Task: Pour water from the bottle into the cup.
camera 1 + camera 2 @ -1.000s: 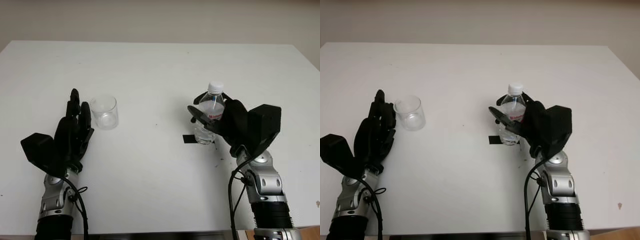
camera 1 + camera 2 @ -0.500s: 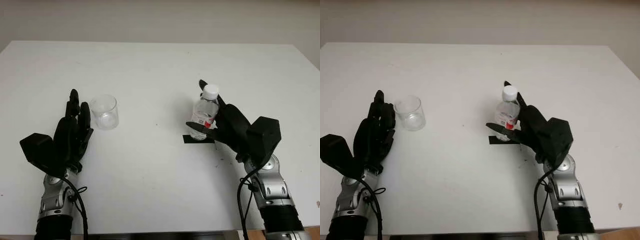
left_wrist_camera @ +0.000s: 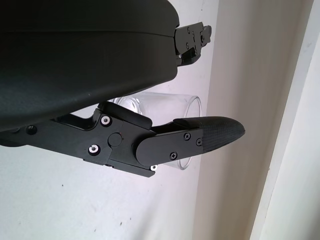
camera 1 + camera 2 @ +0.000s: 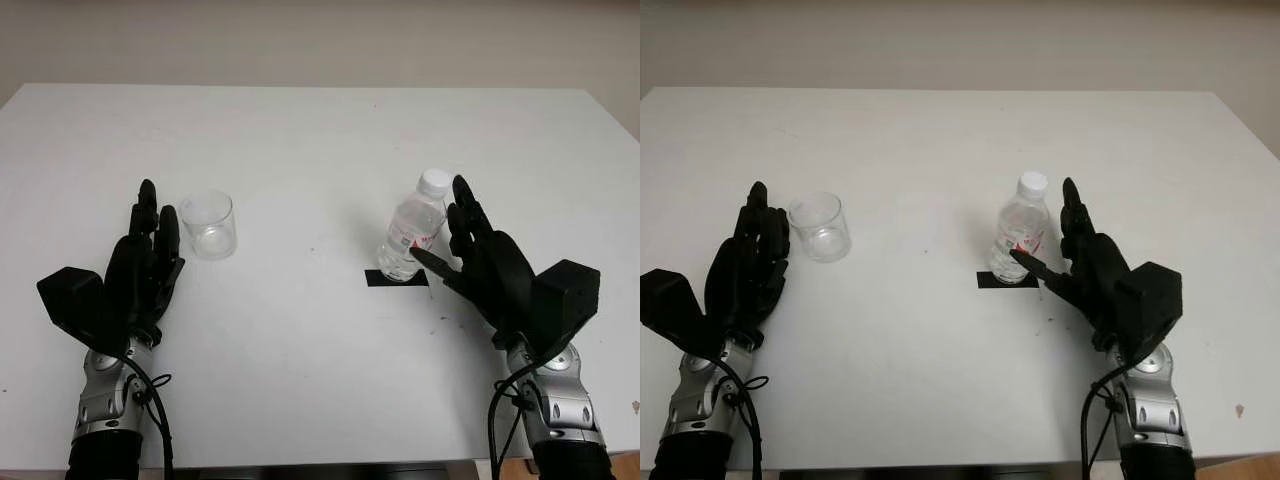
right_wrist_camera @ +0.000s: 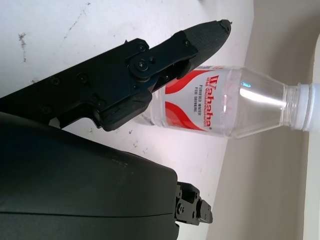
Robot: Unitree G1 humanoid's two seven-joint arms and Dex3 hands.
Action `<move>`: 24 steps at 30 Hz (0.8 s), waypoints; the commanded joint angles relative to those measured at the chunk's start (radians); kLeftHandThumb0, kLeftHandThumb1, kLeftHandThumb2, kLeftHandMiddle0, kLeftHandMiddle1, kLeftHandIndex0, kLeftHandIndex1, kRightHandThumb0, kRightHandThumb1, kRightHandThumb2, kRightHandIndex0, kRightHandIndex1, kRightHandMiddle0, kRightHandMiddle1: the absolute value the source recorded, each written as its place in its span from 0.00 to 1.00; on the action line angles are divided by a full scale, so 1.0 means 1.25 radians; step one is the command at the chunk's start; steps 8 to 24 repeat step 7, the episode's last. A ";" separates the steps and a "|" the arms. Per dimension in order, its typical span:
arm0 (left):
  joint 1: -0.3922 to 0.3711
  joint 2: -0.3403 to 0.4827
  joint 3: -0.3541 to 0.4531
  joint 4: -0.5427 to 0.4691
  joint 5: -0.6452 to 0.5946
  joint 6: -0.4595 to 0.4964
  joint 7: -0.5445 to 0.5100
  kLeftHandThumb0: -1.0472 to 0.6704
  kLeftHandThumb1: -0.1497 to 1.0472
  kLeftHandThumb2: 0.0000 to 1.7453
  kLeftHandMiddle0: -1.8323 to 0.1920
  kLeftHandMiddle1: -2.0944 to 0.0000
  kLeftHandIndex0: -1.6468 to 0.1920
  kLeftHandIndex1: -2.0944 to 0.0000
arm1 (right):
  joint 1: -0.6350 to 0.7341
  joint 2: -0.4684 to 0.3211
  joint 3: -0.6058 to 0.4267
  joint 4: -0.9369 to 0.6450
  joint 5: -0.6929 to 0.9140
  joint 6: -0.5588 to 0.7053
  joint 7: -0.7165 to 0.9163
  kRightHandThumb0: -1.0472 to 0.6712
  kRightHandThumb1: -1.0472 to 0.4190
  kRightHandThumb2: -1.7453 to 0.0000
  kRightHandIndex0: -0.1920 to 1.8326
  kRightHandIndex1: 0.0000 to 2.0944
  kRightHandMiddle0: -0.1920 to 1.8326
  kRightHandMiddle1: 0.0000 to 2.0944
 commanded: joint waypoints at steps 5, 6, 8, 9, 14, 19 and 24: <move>-0.004 0.008 0.000 -0.005 0.002 0.002 -0.001 0.21 1.00 0.31 0.99 0.97 0.99 0.98 | 0.012 0.030 0.006 -0.005 0.003 -0.034 -0.012 0.07 0.11 0.97 0.00 0.00 0.00 0.00; -0.003 0.009 -0.001 -0.005 0.003 0.002 -0.002 0.21 1.00 0.31 0.99 0.97 0.99 0.98 | 0.012 0.032 0.011 -0.009 -0.002 -0.033 -0.015 0.06 0.11 0.97 0.00 0.00 0.00 0.00; -0.002 0.009 0.000 -0.005 0.003 0.000 -0.002 0.21 1.00 0.31 0.99 0.97 0.99 0.98 | 0.013 0.035 0.016 -0.012 -0.005 -0.035 -0.015 0.06 0.11 0.97 0.00 0.00 0.00 0.00; -0.002 0.009 0.000 -0.005 0.003 0.000 -0.002 0.21 1.00 0.31 0.99 0.97 0.99 0.98 | 0.013 0.035 0.016 -0.012 -0.005 -0.035 -0.015 0.06 0.11 0.97 0.00 0.00 0.00 0.00; -0.002 0.009 0.000 -0.005 0.003 0.000 -0.002 0.21 1.00 0.31 0.99 0.97 0.99 0.98 | 0.013 0.035 0.016 -0.012 -0.005 -0.035 -0.015 0.06 0.11 0.97 0.00 0.00 0.00 0.00; -0.002 0.009 0.000 -0.005 0.003 0.000 -0.002 0.21 1.00 0.31 0.99 0.97 0.99 0.98 | 0.013 0.035 0.016 -0.012 -0.005 -0.035 -0.015 0.06 0.11 0.97 0.00 0.00 0.00 0.00; -0.002 0.009 0.000 -0.005 0.003 0.000 -0.002 0.21 1.00 0.31 0.99 0.97 0.99 0.98 | 0.013 0.035 0.016 -0.012 -0.005 -0.035 -0.015 0.06 0.11 0.97 0.00 0.00 0.00 0.00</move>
